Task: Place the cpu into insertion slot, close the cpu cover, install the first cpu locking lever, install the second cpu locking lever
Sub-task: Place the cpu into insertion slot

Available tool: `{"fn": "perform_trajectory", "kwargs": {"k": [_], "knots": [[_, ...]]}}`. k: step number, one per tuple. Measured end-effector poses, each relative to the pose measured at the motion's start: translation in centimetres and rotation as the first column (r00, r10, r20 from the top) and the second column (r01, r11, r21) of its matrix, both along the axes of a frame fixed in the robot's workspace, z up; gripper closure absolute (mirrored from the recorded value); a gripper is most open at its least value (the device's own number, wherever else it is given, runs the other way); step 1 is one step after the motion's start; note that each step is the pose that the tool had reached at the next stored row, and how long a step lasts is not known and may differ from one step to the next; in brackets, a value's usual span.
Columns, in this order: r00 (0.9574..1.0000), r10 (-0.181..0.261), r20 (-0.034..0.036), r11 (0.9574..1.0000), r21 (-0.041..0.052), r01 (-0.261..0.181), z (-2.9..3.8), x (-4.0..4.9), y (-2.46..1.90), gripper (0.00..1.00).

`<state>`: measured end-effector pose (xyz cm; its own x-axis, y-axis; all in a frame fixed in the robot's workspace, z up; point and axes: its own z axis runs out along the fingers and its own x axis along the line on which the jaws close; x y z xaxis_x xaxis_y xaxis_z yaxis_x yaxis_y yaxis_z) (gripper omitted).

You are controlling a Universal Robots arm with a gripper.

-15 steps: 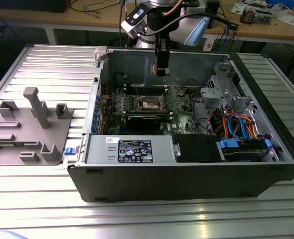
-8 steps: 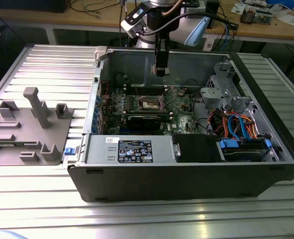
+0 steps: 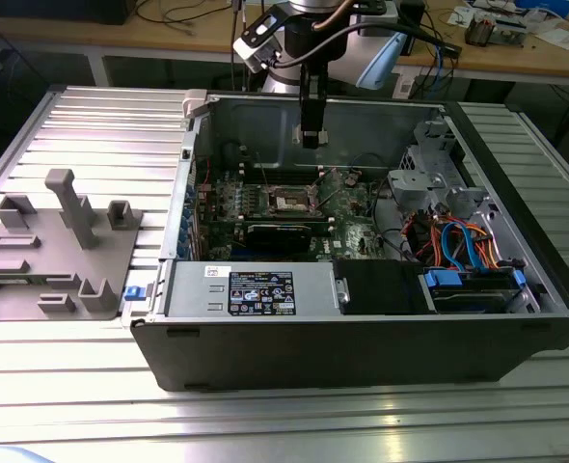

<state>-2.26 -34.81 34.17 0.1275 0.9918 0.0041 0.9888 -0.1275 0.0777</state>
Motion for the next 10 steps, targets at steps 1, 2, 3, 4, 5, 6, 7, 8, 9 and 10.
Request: {"fn": "perform_trajectory", "kwargs": {"k": [1, 2, 3, 4, 5, 6, 7, 8, 9, 10], "knots": [[1.0, -0.003, 0.0, 1.0, 0.0, 0.003, 0.0, 0.0, 0.0, 0.46], [1.0, -0.005, 0.0, 1.0, 0.0001, 0.005, 0.0, 0.0, 0.0, 0.46], [0.9999, -0.01, 0.0, 0.9999, 0.0001, 0.01, 0.0, 0.0, 0.0, 0.46], [0.9999, -0.014, 0.0, 0.9999, 0.0, 0.014, 0.0, 0.0, 0.0, 0.46], [0.9998, -0.02, 0.0, 0.9998, 0.0001, 0.02, 0.0, 0.0, 0.0, 0.46], [0.9997, -0.024, 0.0, 0.9997, 0.0, 0.024, 0.0, 0.0, 0.0, 0.46], [0.9997, -0.026, 0.0, 0.9997, 0.0, 0.026, 0.0, 0.0, 0.0, 0.46], [0.9995, -0.03, 0.0, 0.9995, 0.0, 0.03, 0.0, 0.0, 0.0, 0.46], [0.9994, -0.034, 0.0, 0.9994, 0.0001, 0.034, 0.0, 0.0, 0.0, 0.46], [0.9993, -0.038, 0.0, 0.9993, 0.0, 0.038, 0.0, 0.0, 0.0, 0.46]]}}
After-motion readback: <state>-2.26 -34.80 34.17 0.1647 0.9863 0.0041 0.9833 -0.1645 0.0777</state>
